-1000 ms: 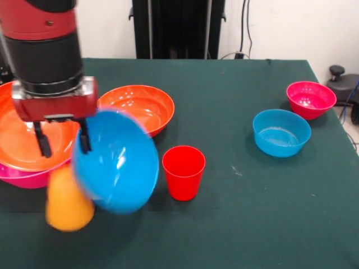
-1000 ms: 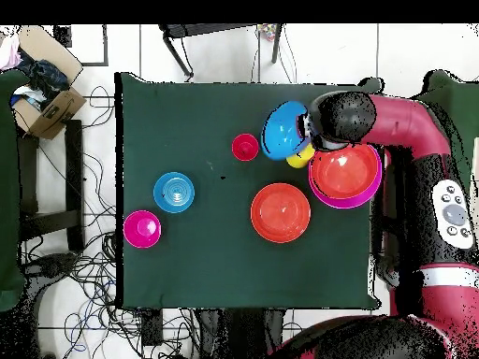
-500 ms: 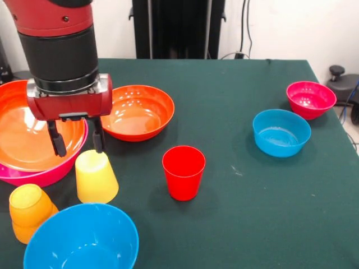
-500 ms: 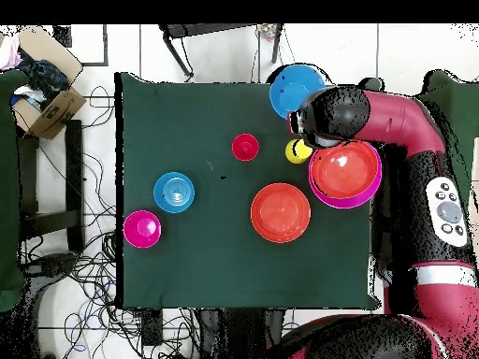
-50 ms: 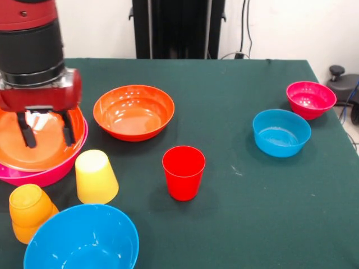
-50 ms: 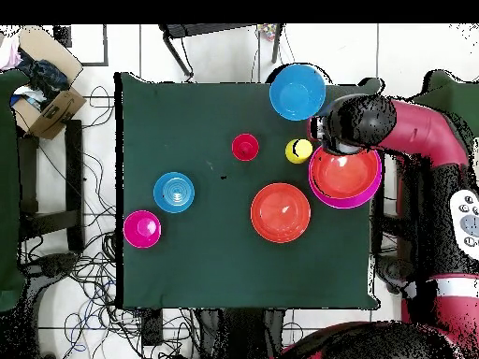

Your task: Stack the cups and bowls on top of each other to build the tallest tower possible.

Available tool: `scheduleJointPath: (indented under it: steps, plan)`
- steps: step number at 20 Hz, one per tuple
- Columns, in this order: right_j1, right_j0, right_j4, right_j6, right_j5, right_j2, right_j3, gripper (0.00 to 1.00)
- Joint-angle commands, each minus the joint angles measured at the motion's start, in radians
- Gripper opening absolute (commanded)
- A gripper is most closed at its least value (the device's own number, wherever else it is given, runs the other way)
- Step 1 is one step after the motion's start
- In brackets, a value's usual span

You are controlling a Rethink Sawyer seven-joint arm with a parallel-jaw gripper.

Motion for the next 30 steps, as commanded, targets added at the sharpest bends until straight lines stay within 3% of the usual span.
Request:
scheduleJointPath:
  steps: [1, 3, 7, 10, 15, 18, 23, 30]
  plan:
    - [-0.008, -0.021, -0.032, -0.053, 0.031, -0.056, 0.007, 1.0]
    - [0.006, -0.027, -0.072, -0.077, 0.005, -0.068, -0.03, 1.0]
    - [0.017, -0.077, -0.061, -0.081, -0.02, -0.07, -0.024, 1.0]
    - [0.008, -0.11, -0.077, -0.205, 0.015, -0.042, -0.036, 1.0]
    - [-0.011, -0.133, -0.104, -0.303, 0.035, -0.011, -0.059, 1.0]
    - [-0.033, -0.121, -0.138, -0.281, 0.029, -0.022, -0.077, 1.0]
    - [-0.039, -0.111, -0.115, -0.307, 0.118, 0.017, -0.127, 1.0]
    - [-0.044, -0.079, -0.104, -0.298, 0.158, 0.032, -0.185, 1.0]
